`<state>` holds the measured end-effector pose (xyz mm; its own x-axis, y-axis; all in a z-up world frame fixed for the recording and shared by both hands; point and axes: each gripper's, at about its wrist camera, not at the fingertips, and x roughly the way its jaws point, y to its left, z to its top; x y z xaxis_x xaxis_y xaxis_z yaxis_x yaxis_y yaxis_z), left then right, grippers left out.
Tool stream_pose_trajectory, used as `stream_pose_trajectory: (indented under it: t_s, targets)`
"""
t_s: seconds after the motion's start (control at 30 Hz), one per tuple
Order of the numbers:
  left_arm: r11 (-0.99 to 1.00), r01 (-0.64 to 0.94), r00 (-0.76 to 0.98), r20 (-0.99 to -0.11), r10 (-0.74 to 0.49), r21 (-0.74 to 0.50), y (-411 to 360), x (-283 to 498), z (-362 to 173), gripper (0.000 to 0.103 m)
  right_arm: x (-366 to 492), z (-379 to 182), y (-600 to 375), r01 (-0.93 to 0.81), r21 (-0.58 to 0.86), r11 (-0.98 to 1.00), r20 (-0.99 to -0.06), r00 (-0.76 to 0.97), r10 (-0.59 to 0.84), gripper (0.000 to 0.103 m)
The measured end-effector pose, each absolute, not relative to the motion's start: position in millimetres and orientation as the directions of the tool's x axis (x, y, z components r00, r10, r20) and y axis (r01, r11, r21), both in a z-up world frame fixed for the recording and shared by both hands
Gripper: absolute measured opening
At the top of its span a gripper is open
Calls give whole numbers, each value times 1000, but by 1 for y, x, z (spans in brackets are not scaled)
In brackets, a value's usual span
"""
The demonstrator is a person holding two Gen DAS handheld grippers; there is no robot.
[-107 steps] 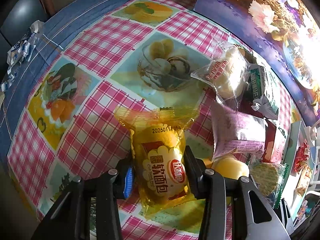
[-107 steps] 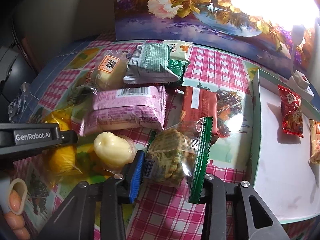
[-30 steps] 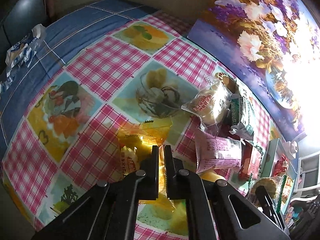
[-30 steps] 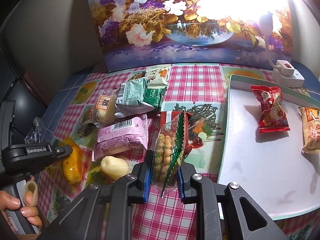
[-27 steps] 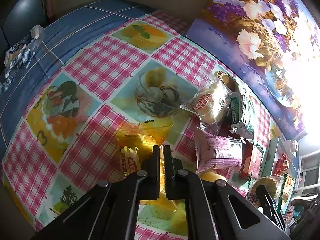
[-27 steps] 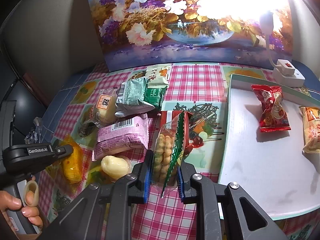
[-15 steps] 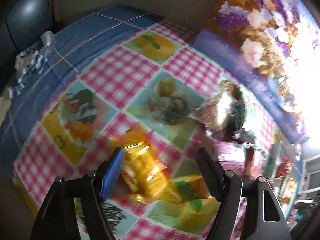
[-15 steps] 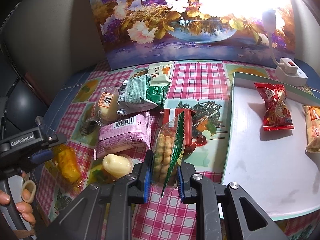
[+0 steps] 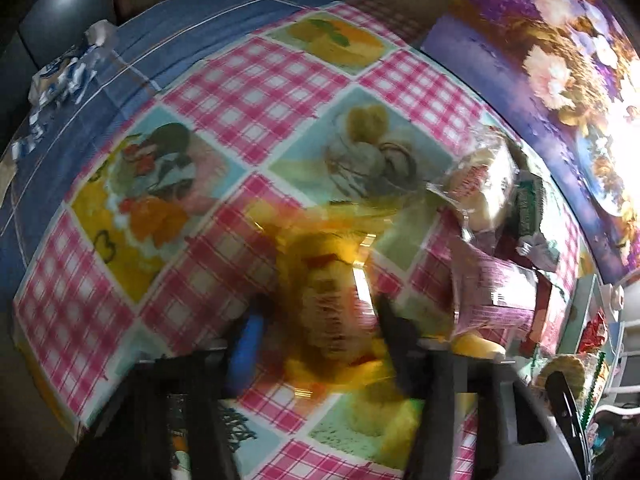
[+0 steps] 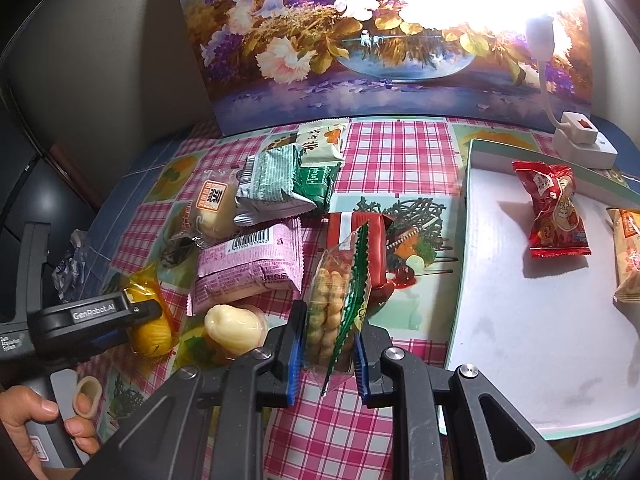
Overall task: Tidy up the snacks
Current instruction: 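Carry the cracker pack and bread pack over the white tray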
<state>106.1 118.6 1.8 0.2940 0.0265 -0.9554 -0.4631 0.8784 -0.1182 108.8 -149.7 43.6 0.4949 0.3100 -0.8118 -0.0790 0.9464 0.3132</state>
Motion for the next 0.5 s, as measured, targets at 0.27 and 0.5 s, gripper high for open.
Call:
stream_pose_trajectory:
  t_s: [0.27, 0.5]
  targets:
    - [891, -441, 343, -938, 58, -106, 107, 108, 23, 41, 108, 45, -150, -75, 315, 946, -807, 503, 309, 23]
    - [929, -353, 439, -896, 63, -108, 75, 106, 64, 41, 105, 63, -162, -57, 328, 943, -780, 546, 305, 23]
